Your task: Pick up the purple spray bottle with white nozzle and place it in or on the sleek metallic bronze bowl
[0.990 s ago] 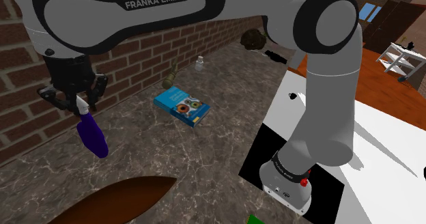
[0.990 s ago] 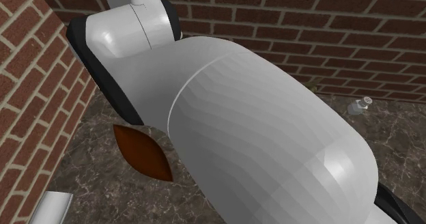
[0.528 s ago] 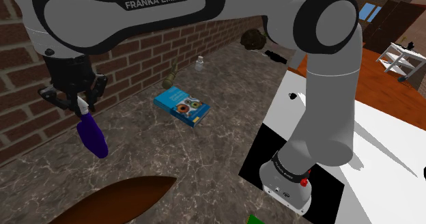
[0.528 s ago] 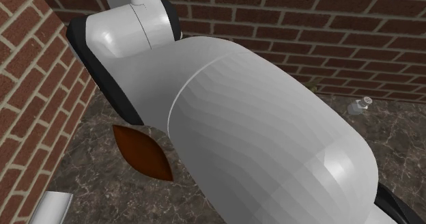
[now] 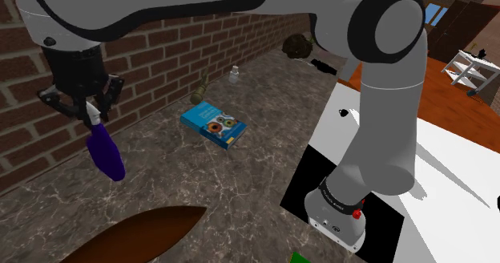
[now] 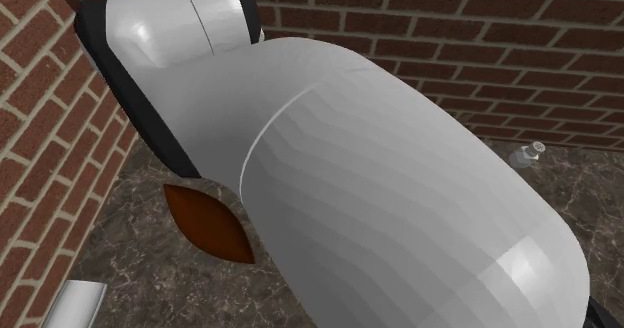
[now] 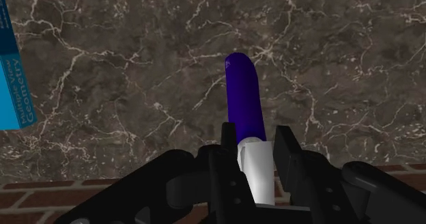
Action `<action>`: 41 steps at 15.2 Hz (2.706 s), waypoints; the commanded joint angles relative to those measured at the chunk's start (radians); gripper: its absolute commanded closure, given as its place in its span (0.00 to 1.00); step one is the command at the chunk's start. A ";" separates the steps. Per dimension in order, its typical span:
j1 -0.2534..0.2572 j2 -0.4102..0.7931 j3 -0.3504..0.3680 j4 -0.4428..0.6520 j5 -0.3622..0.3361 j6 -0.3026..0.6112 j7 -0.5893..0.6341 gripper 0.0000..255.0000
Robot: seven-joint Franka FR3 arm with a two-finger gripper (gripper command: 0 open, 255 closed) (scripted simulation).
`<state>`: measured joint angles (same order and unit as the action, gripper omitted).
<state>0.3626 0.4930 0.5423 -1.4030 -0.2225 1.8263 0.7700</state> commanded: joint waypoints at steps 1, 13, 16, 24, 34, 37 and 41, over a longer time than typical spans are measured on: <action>0.002 -0.004 0.002 0.024 0.003 -0.028 -0.002 1.00; 0.032 0.006 0.005 0.205 0.002 -0.195 -0.009 1.00; 0.044 0.016 0.005 0.261 -0.002 -0.241 -0.009 1.00; 0.033 -0.208 0.065 0.051 0.093 -0.236 0.077 1.00; 0.070 -0.395 0.126 -0.038 0.193 -0.303 0.190 1.00; 0.063 -0.412 0.123 -0.097 0.204 -0.257 0.182 1.00; 0.057 -0.430 0.120 -0.169 0.215 -0.199 0.173 1.00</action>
<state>0.4219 0.0694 0.6636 -1.5527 -0.0113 1.6125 0.9464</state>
